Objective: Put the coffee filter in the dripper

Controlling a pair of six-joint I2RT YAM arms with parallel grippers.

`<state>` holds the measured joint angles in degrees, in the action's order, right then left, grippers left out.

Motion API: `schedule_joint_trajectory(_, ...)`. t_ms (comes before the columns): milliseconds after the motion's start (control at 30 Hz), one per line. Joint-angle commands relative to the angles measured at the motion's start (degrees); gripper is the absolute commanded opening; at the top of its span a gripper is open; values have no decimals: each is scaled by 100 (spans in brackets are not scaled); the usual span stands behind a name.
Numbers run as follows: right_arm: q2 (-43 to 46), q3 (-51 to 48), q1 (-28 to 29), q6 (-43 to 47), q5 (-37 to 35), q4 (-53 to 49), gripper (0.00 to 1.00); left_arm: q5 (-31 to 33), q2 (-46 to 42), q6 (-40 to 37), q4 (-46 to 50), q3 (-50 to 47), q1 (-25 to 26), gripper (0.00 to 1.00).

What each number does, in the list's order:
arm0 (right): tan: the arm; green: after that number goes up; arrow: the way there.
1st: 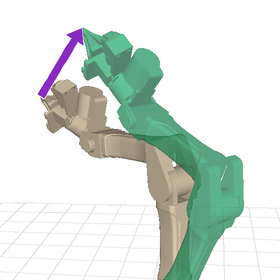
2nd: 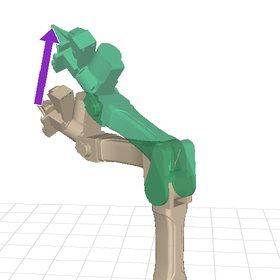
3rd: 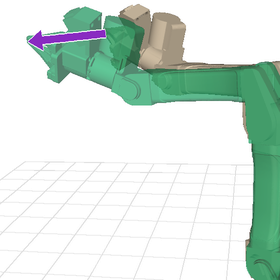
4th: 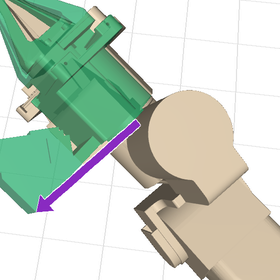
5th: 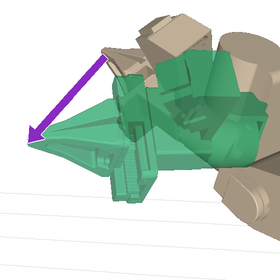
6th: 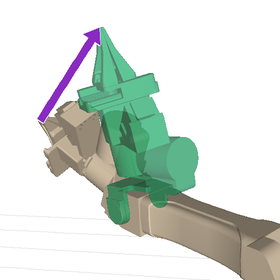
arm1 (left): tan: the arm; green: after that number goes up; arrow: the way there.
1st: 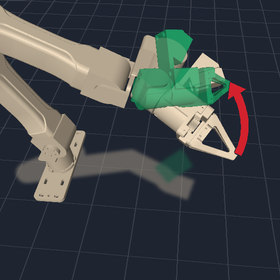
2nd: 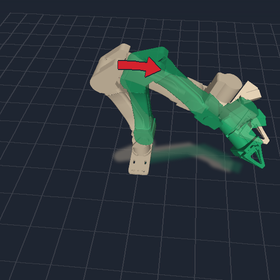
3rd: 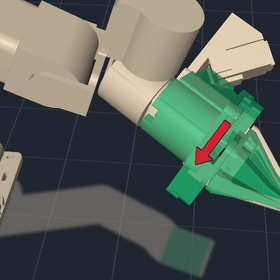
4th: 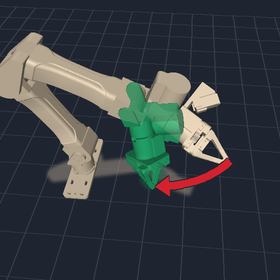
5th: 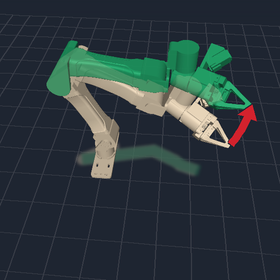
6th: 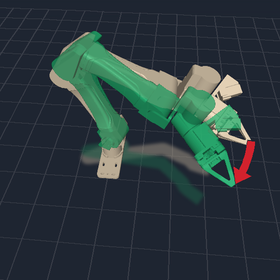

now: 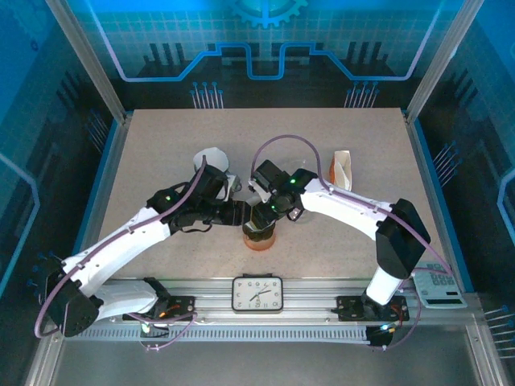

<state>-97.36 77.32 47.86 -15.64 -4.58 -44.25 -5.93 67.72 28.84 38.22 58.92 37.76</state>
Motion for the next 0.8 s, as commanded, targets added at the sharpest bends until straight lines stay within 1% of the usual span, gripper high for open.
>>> schedule_joint_trajectory(0,-121,-40,127,-60,-151,17,71,-153,64,118,-103,-116,-59,53)
schedule_joint_trajectory(200,-185,-36,173,-53,-269,-14,71,-248,197,81,-140,-108,-75,52)
schedule_joint_trajectory(367,-212,-15,189,-62,-285,-18,71,-260,217,21,-76,-100,-72,38)
schedule_joint_trajectory(467,-213,-9,188,-62,-302,-22,71,-292,197,9,-43,-107,-74,27)
schedule_joint_trajectory(533,-212,-3,189,-65,-315,-33,71,-311,191,-1,-39,-130,-72,16)
schedule_joint_trajectory(567,-210,2,181,-60,-315,-35,71,-312,181,6,-40,-139,-69,14)
schedule_joint_trajectory(633,-222,-2,185,-71,-323,-37,71,-304,172,16,-13,-161,-75,17)
schedule_joint_trajectory(733,-209,16,189,-88,-303,-40,71,-273,121,25,27,-200,-69,28)
schedule_joint_trajectory(767,-211,27,189,-88,-299,-40,71,-277,118,21,37,-213,-74,29)
